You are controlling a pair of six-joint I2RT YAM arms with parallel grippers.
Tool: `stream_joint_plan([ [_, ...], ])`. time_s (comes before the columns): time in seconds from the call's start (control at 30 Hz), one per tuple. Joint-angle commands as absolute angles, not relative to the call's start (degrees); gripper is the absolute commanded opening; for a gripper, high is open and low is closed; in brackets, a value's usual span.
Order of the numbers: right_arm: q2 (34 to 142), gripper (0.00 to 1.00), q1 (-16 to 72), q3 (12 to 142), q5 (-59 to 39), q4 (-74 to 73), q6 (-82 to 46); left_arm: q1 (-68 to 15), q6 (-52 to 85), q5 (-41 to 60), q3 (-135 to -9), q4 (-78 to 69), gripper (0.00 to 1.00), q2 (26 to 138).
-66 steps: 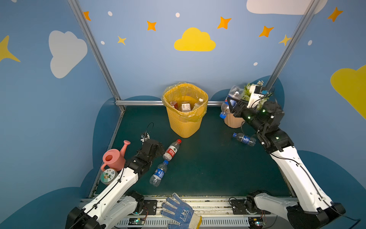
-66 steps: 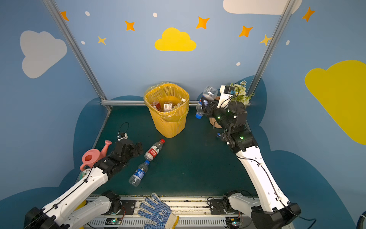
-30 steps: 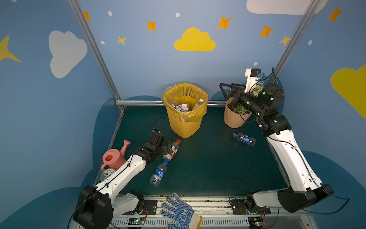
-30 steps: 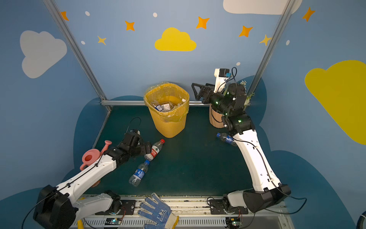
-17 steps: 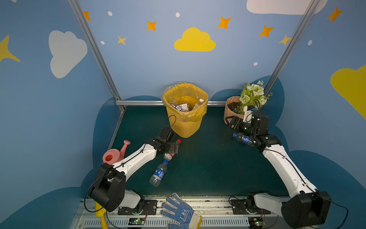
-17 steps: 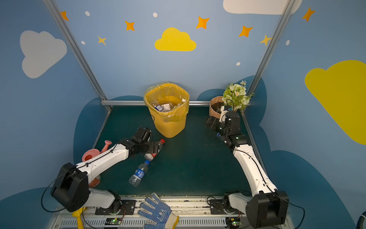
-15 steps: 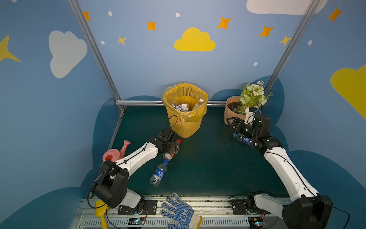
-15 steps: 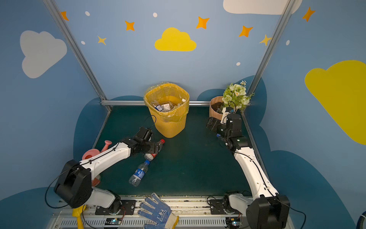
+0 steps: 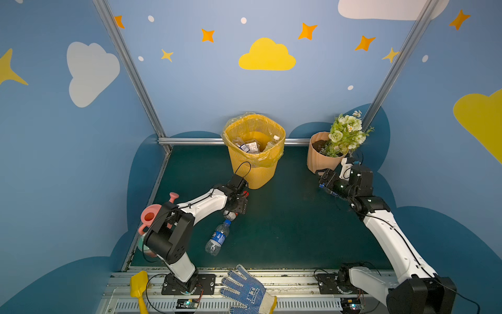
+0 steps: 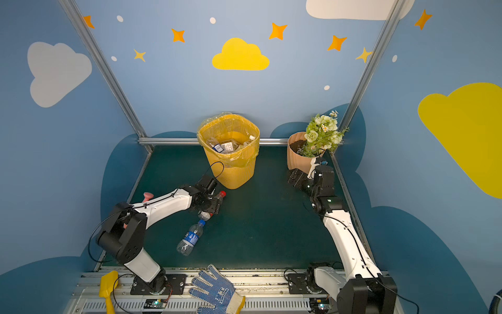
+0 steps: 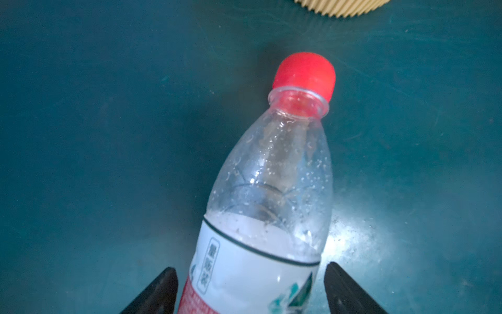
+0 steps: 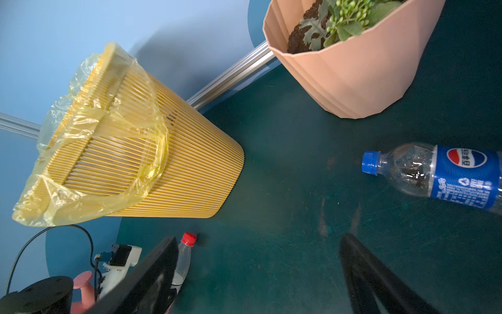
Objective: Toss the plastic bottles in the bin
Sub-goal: 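Grasp the red-cap water bottle with the left gripper while the right gripper withdraws, then lift the red-cap bottle with the left gripper up toward the bin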
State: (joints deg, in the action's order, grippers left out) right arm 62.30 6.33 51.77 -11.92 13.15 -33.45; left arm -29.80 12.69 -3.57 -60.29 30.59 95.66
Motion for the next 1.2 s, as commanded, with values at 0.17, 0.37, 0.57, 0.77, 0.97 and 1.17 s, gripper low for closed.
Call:
stream_joint_plan([
  [0.17,60.49,0.9,4.75,50.63,-13.59,13.0,-34.71,-30.06,10.63,-4.83,-61.71,31.84,0.64,96.59],
  [0.37,59.61,0.9,3.47,49.77,-14.27,12.97,-35.33,-30.28,10.55,-4.92,-61.34,31.5,0.55,95.6],
  [0.57,58.62,0.9,2.74,48.83,-14.59,12.9,-35.86,-31.77,11.04,-5.09,-60.03,28.78,0.51,90.85],
  [0.77,57.62,0.9,2.32,48.26,-14.72,13.05,-36.12,-31.93,15.21,-5.43,-57.29,27.35,0.5,83.92],
  [0.97,57.28,0.91,1.95,47.95,-15.16,12.75,-36.55,-31.83,20.39,-7.41,-53.1,27.05,0.51,75.06],
  [1.17,57.3,0.9,1.81,47.68,-15.9,12.06,-37.26,-31.74,25.07,-16.86,-50.37,25.48,0.51,62.88],
])
